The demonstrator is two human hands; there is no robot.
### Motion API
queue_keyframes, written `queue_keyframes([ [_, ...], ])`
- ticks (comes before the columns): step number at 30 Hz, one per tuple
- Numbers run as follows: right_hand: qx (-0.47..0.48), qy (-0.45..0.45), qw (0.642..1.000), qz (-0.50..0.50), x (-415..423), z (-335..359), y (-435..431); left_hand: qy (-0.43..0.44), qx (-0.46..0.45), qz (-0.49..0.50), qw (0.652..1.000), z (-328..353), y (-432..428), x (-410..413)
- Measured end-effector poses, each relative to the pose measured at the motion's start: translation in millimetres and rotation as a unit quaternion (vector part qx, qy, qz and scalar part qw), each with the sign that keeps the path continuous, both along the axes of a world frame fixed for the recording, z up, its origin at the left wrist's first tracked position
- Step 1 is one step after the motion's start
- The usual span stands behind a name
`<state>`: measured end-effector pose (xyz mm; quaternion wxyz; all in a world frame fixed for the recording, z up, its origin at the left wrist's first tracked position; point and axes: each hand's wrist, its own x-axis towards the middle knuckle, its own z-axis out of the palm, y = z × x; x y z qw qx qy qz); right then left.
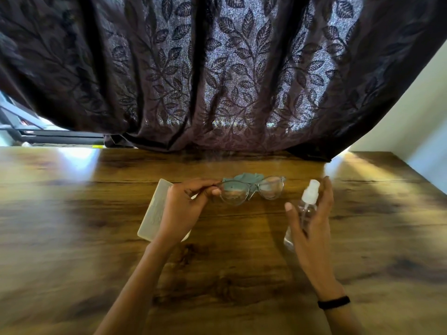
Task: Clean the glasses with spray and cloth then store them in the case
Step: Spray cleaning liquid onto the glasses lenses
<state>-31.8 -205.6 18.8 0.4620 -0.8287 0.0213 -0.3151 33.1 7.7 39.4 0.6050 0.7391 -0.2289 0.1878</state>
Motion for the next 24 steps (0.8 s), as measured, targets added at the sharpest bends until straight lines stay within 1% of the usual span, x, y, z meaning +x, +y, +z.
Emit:
queue_keyframes([
  [7, 0.098, 0.03, 0.995, -0.011, 6, -11, -17, 0.011, -0.015, 0.001, 1.0, 0, 0, -2],
  [12, 0.098, 0.038, 0.994, -0.011, 5, -7, -17, 0.021, -0.044, -0.015, 0.999, 0, 0, -1],
  [15, 0.102, 0.006, 0.994, -0.029, 4, 1, -16, 0.029, -0.057, -0.021, 0.998, -2, 1, 1],
  [17, 0.06, -0.054, 0.995, -0.063, 4, 11, -15, 0.024, -0.064, -0.019, 0.997, -3, 2, 2],
  [19, -0.027, -0.111, 0.99, -0.087, 6, 23, -16, 0.024, -0.076, -0.022, 0.997, -3, 3, 3],
  [20, -0.075, -0.126, 0.985, -0.089, 7, 30, -16, 0.027, -0.087, -0.024, 0.996, -4, 3, 4],
  [22, -0.168, -0.128, 0.974, -0.083, 14, 41, -15, 0.045, -0.114, -0.02, 0.992, -7, 5, 6],
  [24, -0.235, -0.115, 0.962, -0.073, 22, 49, -14, 0.068, -0.15, -0.021, 0.986, -9, 6, 7],
])
